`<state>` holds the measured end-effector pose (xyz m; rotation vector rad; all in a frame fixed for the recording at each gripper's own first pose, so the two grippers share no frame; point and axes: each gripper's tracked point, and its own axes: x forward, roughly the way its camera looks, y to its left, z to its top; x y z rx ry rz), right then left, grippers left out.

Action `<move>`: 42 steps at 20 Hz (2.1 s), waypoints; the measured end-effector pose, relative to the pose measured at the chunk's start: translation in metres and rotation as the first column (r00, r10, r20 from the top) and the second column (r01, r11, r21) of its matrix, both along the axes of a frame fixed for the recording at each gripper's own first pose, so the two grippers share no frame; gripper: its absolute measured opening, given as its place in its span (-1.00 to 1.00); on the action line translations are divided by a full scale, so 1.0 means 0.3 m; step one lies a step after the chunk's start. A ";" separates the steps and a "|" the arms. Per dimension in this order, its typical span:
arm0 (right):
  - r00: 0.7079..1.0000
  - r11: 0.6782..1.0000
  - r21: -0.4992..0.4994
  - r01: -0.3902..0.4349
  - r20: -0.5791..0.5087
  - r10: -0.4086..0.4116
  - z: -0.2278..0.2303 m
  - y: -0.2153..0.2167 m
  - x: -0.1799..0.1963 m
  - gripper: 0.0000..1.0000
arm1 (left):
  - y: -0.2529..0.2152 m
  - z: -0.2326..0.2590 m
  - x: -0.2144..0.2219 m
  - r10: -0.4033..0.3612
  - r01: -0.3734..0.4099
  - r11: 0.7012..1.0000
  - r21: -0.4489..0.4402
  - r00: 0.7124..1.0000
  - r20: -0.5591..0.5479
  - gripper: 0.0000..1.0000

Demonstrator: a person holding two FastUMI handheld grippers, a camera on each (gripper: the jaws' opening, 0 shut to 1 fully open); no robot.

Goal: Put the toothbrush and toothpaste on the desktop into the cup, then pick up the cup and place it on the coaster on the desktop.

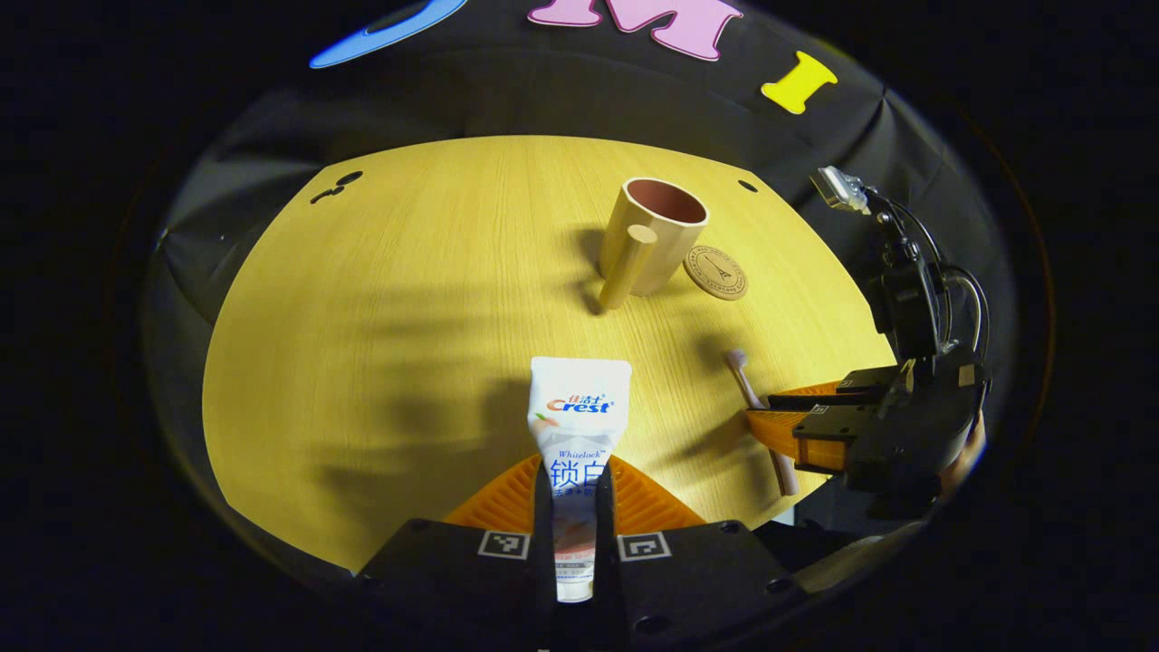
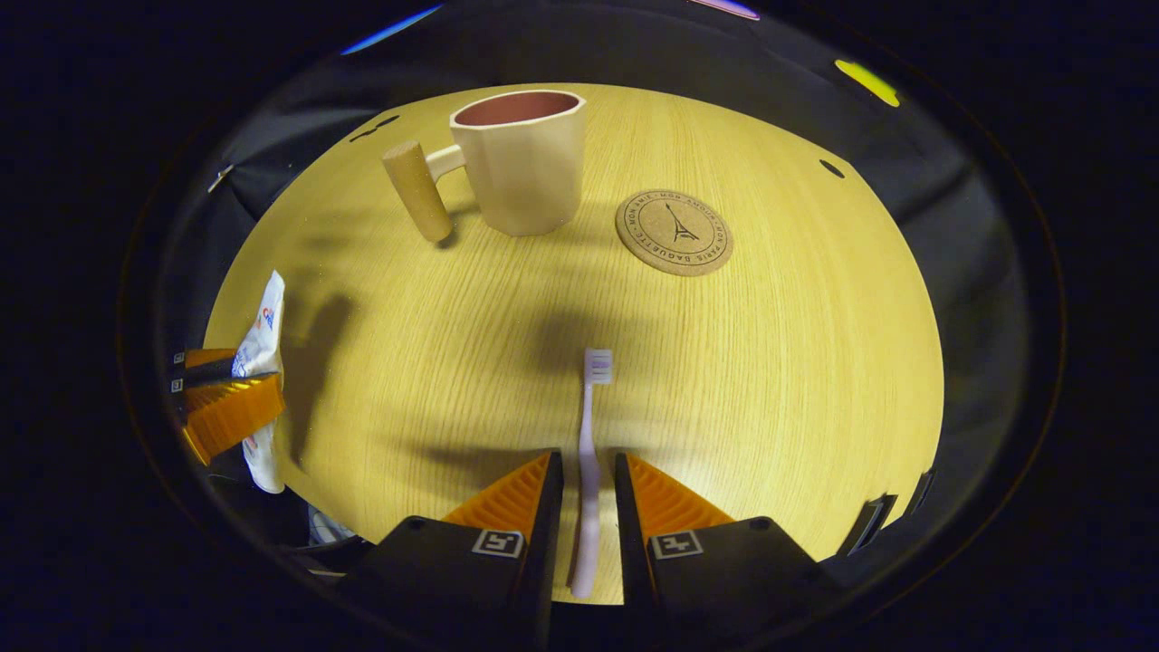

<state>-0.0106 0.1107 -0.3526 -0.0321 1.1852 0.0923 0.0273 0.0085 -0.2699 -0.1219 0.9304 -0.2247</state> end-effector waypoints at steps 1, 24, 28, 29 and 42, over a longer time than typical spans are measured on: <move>1.000 1.000 0.021 0.014 -0.014 -0.014 -0.011 0.009 0.004 -0.50 | 0.006 -0.004 -0.001 0.005 -0.005 1.000 -0.001 1.000 0.000 -0.58; 0.884 0.917 0.398 0.028 0.419 -0.208 0.409 -0.051 0.073 -0.88 | -0.125 0.525 0.289 0.074 0.041 0.972 -0.230 0.881 0.468 -0.59; 0.878 0.911 0.410 0.041 0.420 -0.229 0.423 -0.093 0.044 -0.88 | -0.187 0.681 0.406 0.088 0.087 0.957 -0.275 0.821 0.564 -0.58; 0.876 0.911 0.410 0.049 0.420 -0.236 0.423 -0.108 0.035 -0.88 | -0.202 0.722 0.433 0.085 0.103 0.955 -0.278 0.803 0.590 -0.58; 0.867 0.913 0.386 0.132 0.402 -0.295 0.401 -0.337 -0.052 -0.89 | -0.307 0.696 0.742 0.097 0.087 0.969 -0.232 0.729 0.678 -0.59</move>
